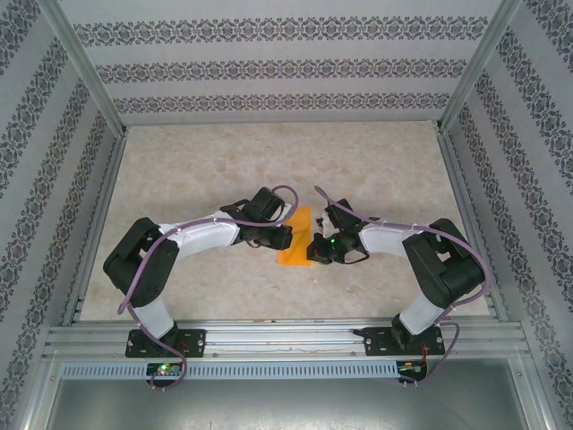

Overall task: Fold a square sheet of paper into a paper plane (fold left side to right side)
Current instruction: Fold the triangle a second time at the center of the table.

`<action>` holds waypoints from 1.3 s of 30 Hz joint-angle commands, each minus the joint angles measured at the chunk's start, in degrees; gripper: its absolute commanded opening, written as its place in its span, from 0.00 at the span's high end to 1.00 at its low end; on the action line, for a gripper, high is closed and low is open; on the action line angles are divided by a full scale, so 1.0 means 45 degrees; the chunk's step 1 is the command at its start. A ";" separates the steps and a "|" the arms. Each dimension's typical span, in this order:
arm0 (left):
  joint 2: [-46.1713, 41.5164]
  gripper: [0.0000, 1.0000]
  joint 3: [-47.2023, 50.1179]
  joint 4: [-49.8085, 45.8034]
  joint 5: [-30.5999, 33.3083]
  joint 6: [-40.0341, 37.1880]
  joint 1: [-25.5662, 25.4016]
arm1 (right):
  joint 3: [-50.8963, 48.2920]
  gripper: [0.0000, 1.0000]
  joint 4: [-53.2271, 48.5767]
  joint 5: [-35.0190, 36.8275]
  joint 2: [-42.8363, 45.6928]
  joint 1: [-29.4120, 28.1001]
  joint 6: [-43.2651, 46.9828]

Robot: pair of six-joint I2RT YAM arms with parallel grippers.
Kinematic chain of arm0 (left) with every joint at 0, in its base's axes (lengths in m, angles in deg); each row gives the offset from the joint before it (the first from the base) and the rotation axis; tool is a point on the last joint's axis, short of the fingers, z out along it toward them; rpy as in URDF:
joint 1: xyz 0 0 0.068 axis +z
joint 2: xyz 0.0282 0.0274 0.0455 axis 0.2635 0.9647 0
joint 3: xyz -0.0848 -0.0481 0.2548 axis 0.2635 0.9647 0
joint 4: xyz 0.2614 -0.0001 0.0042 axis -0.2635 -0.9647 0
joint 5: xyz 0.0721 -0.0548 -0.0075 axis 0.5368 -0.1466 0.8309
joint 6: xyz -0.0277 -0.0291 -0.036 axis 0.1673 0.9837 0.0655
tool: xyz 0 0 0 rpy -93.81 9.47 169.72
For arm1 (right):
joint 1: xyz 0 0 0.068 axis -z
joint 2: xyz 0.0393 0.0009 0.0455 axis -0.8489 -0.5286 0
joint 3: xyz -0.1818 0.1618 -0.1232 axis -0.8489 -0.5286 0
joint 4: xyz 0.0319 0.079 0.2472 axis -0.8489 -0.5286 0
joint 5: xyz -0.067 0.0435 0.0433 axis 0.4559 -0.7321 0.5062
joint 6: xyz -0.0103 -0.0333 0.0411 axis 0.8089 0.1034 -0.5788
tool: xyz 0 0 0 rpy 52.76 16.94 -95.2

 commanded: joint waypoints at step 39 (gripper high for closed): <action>0.1910 0.99 -0.1520 -0.0942 0.0265 -0.1543 0.0634 | 0.0654 1.00 -0.2090 0.1398 -0.0538 0.0042 0.0987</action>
